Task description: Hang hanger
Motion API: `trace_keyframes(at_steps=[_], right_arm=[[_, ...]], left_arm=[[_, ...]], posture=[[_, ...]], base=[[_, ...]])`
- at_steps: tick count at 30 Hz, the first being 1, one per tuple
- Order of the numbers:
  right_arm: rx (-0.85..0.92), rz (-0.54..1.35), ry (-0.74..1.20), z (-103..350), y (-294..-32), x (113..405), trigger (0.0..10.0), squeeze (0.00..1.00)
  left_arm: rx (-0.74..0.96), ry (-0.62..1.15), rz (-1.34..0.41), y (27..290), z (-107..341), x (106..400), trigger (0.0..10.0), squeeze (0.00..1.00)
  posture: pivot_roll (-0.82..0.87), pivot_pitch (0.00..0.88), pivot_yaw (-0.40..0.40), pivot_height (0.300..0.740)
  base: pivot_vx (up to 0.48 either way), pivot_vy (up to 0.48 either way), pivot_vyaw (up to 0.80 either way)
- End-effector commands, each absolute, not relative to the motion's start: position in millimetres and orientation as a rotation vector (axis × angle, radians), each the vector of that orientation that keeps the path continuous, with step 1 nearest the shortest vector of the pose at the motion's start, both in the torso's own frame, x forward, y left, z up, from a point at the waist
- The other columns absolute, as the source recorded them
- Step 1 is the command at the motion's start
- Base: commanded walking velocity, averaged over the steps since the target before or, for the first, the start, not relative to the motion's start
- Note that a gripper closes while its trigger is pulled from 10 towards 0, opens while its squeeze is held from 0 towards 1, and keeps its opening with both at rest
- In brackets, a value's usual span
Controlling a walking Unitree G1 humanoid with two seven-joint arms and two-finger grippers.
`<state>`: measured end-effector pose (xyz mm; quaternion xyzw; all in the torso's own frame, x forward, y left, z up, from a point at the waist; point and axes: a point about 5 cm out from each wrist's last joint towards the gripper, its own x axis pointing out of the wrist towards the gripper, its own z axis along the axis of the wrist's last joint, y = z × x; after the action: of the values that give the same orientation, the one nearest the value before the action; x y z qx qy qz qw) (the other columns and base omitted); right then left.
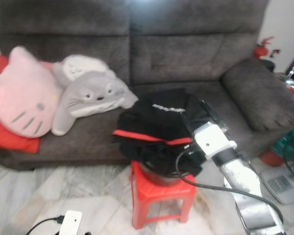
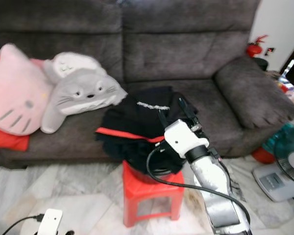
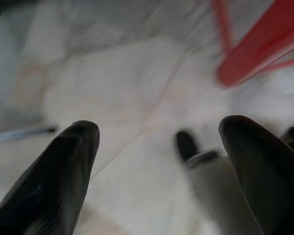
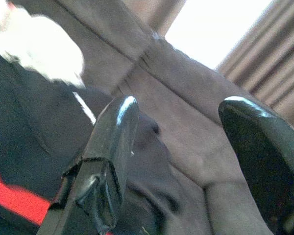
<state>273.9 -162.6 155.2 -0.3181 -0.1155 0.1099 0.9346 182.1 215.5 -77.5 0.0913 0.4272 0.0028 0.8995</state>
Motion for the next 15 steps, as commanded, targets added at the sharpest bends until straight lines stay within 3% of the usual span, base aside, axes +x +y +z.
trace_keyframes(at_steps=[1,15], right_arm=[[-0.637,0.224,-0.269,162,-159,274,10.0,0.00],[-0.747,0.218,-0.207,165,-166,233,10.0,0.00]], left_arm=[[0.178,0.909,0.009,216,-81,175,10.0,0.00],[0.198,0.914,-0.018,214,-81,176,10.0,0.00]], posture=[[-0.18,0.055,-0.029,0.740],[-0.20,0.046,-0.019,0.740]], base=[[0.000,0.000,0.00],[0.000,0.000,0.00]])
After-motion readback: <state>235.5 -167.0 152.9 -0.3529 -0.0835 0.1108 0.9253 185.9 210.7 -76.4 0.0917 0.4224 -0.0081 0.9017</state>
